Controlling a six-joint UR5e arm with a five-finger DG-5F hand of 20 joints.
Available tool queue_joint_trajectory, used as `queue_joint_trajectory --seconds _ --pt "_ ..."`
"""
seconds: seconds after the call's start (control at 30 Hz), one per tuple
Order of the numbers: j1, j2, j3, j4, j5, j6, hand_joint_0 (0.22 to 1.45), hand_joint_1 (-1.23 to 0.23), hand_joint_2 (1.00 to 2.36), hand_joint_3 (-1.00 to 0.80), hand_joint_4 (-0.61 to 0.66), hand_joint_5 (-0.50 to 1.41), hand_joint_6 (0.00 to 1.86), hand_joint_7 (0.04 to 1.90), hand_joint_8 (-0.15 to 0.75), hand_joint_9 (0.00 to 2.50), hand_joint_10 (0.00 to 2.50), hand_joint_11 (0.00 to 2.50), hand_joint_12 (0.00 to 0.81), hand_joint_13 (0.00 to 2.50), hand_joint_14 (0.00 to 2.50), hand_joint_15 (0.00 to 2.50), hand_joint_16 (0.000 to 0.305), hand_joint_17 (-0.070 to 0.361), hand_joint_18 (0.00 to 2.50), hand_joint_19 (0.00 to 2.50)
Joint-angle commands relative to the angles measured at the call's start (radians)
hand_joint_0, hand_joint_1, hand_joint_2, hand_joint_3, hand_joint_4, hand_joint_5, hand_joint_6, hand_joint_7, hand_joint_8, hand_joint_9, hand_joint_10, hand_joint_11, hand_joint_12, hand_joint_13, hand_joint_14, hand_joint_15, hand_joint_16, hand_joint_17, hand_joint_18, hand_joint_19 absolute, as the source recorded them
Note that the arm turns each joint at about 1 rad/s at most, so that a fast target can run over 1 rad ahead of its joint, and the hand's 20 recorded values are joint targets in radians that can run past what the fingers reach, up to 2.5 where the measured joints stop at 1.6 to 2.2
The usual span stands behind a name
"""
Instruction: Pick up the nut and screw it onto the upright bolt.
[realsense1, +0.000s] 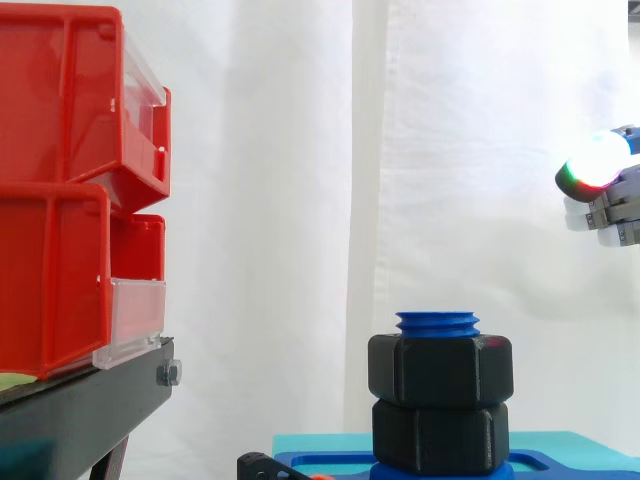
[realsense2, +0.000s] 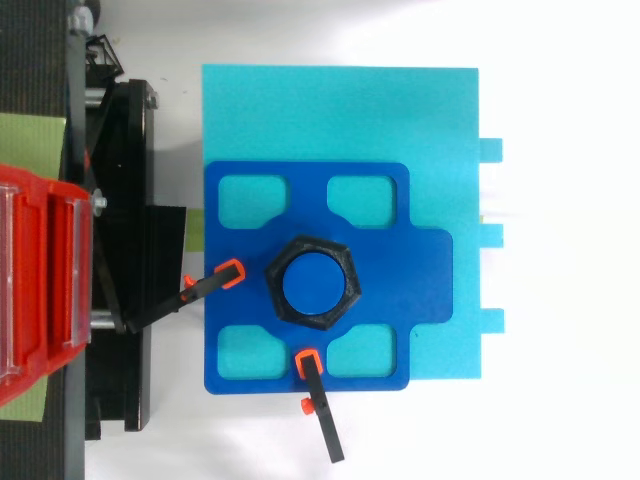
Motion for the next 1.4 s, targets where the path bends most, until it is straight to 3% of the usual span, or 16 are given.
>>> queue_joint_trajectory --seconds 0.0,0.53,0.83,0.9,1.03,1.37 --pt "0.000 0.000 -0.001 -0.001 0.002 0.000 0.51 -0.49 1.00 -0.50 0.16 -0.24 0.50 0.70 0.170 0.00 0.00 0.00 0.317 0.00 0.00 0.00 0.043 0.097 0.00 0.00" --pt "0.000 0.000 -0.001 -0.001 0.000 0.000 0.51 -0.49 1.00 -0.50 0.16 -0.23 0.50 0.66 0.178 0.03 0.00 0.00 0.321 0.00 0.00 0.00 0.043 0.097 0.00 0.00" --pt "0.000 0.000 -0.001 -0.001 0.000 0.000 0.51 -0.49 1.00 -0.50 0.15 -0.24 0.50 0.72 0.173 0.00 0.00 0.00 0.316 0.00 0.00 0.00 0.042 0.095 0.00 0.00" --pt "0.000 0.000 0.001 -0.001 0.000 0.000 0.51 -0.51 1.00 -0.50 0.15 -0.23 0.50 0.65 0.175 0.06 0.00 0.00 0.317 0.00 0.00 0.00 0.043 0.097 0.00 0.00" --pt "0.000 0.000 -0.001 -0.001 0.000 0.000 0.51 -0.49 1.00 -0.50 0.15 -0.24 0.50 0.72 0.171 0.00 0.00 0.00 0.315 0.00 0.00 0.00 0.042 0.095 0.00 0.00" --pt "0.000 0.000 -0.001 -0.001 -0.001 0.000 0.51 -0.48 1.00 -0.50 0.15 -0.24 0.50 0.71 0.172 0.00 0.00 0.00 0.317 0.00 0.00 0.00 0.042 0.095 0.00 0.00"
